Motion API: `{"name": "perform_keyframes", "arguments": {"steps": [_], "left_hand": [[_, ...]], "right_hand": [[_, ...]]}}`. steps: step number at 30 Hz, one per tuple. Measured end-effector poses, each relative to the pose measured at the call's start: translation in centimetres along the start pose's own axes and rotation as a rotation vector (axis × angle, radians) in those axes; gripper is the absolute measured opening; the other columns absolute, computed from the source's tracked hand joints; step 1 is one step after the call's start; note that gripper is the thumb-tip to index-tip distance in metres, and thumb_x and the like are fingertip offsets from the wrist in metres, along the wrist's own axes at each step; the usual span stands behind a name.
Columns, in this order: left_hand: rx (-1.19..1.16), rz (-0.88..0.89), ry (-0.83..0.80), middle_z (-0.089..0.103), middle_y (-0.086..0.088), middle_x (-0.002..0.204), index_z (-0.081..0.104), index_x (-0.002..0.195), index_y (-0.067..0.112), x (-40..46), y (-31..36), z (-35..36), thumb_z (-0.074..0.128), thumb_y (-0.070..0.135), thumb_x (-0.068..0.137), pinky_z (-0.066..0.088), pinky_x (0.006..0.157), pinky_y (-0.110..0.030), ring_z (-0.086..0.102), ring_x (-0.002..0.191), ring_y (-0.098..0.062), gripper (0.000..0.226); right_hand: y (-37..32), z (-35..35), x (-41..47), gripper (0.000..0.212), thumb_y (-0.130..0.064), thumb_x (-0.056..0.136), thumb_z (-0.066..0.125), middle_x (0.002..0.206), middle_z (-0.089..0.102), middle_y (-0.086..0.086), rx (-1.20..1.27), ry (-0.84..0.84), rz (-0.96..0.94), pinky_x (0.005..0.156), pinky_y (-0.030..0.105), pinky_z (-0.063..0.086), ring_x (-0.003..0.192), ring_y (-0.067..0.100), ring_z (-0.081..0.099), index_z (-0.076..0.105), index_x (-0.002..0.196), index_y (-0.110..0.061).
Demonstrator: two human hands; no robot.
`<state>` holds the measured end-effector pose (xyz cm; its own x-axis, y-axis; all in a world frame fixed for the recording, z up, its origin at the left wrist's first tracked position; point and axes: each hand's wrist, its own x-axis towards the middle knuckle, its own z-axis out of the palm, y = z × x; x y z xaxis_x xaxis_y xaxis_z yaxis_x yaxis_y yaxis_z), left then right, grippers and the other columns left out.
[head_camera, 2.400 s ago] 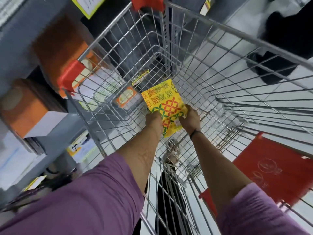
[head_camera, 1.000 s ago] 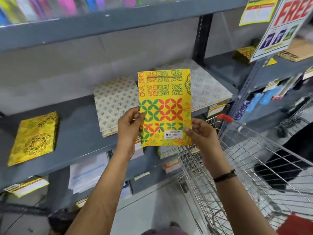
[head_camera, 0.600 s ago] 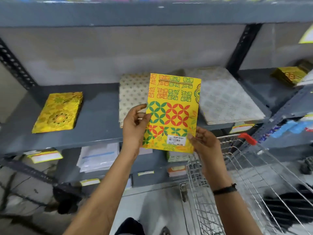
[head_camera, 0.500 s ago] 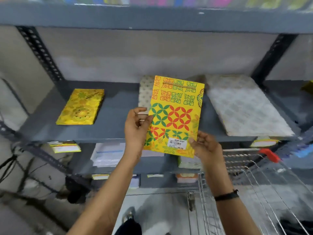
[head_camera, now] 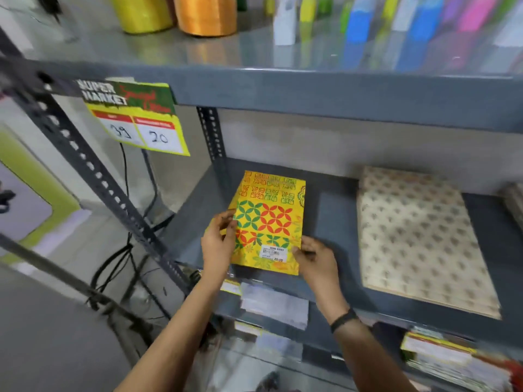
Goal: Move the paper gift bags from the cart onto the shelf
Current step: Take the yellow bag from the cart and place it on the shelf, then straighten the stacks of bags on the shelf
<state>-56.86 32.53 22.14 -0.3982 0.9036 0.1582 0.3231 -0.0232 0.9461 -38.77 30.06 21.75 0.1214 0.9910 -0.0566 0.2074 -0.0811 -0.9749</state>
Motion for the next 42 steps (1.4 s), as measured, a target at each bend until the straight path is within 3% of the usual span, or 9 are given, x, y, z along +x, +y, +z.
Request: {"name": "perform_keyframes", "arguments": {"steps": [2,6,11,16,21,24,26,31,42], "left_hand": [[0.087,0.004,-0.041,0.065,-0.004,0.101,0.061,0.116,0.001,2.2,-1.5,-0.5,0.050,0.002,0.094,0.047,0.074,-0.022,0.060,0.087,-0.016,0.025],[0.207,-0.001,-0.079,0.072,-0.012,0.106,0.064,0.115,0.004,4.7,-3.7,-0.3,0.050,0.003,0.093,0.052,0.079,-0.034,0.068,0.093,-0.025,0.026],[0.329,0.020,-0.141,0.070,-0.018,0.110,0.062,0.119,0.008,6.0,-4.8,0.0,0.049,0.010,0.095,0.052,0.090,-0.045,0.064,0.106,-0.032,0.028],[0.373,0.130,-0.154,0.064,-0.017,0.120,0.061,0.121,0.003,5.9,-4.9,-0.3,0.053,0.009,0.093,0.048,0.097,-0.040,0.059,0.111,-0.035,0.030],[0.295,0.066,-0.445,0.052,-0.010,0.141,0.045,0.140,0.010,5.5,-5.5,-3.5,0.069,0.043,0.075,0.039,0.112,-0.036,0.048,0.132,-0.022,0.077],[0.414,0.084,-0.598,0.030,-0.006,0.157,0.030,0.149,0.013,5.4,-6.8,-4.4,0.086,0.027,0.062,0.020,0.115,-0.020,0.024,0.143,-0.009,0.104],[0.440,0.098,-0.611,0.027,-0.003,0.158,0.027,0.150,0.014,5.6,-6.9,-4.3,0.088,0.025,0.059,0.018,0.112,-0.015,0.020,0.141,-0.004,0.110],[0.395,0.138,-0.531,0.051,-0.009,0.143,0.043,0.142,0.009,5.8,-6.3,-4.0,0.079,0.048,0.053,0.035,0.109,-0.029,0.046,0.131,-0.021,0.104],[0.549,0.217,-0.416,0.055,-0.016,0.137,0.048,0.139,0.009,6.0,-6.4,-3.7,0.085,0.032,0.063,0.039,0.103,-0.034,0.050,0.125,-0.031,0.088]], "right_hand": [[0.2,2.1,1.0,0.024,-0.003,0.084,0.060,0.066,0.063,-0.012,-0.065,0.014,-0.007,0.060,0.013,0.043,0.062,0.004,0.056,0.068,0.086,-0.026],[0.4,4.3,2.0,0.018,-0.011,0.086,0.059,0.084,0.072,0.011,-0.206,0.067,0.030,0.067,0.027,0.041,0.083,0.026,0.065,0.068,0.101,-0.009],[0.2,4.9,2.7,0.019,-0.016,0.089,0.057,0.087,0.072,0.011,-0.291,0.040,0.055,0.074,0.033,0.049,0.082,0.026,0.065,0.066,0.104,-0.009],[0.5,4.4,2.8,0.017,-0.023,0.088,0.061,0.085,0.069,0.010,-0.283,-0.008,0.048,0.075,0.032,0.049,0.075,0.021,0.064,0.064,0.099,-0.011],[1.9,3.3,1.1,0.076,-0.040,0.072,0.075,0.135,0.052,0.005,-0.414,-0.075,-0.068,0.104,0.033,0.036,0.124,0.021,0.047,0.043,0.136,-0.015],[3.0,3.7,0.2,0.082,-0.049,0.073,0.070,0.150,0.038,-0.003,-0.576,-0.091,-0.123,0.110,0.037,0.024,0.137,0.017,0.032,0.034,0.142,-0.021],[3.3,4.1,0.1,0.077,-0.049,0.077,0.066,0.149,0.039,-0.006,-0.635,-0.058,-0.160,0.106,0.035,0.023,0.134,0.016,0.032,0.034,0.142,-0.025],[3.1,4.3,1.4,0.064,-0.047,0.081,0.063,0.142,0.050,-0.005,-0.658,0.004,-0.208,0.103,0.038,0.028,0.127,0.019,0.041,0.042,0.138,-0.025],[3.3,4.6,2.1,0.057,-0.048,0.083,0.059,0.130,0.059,-0.001,-0.674,0.049,-0.221,0.100,0.042,0.034,0.120,0.023,0.049,0.047,0.134,-0.023]]}}
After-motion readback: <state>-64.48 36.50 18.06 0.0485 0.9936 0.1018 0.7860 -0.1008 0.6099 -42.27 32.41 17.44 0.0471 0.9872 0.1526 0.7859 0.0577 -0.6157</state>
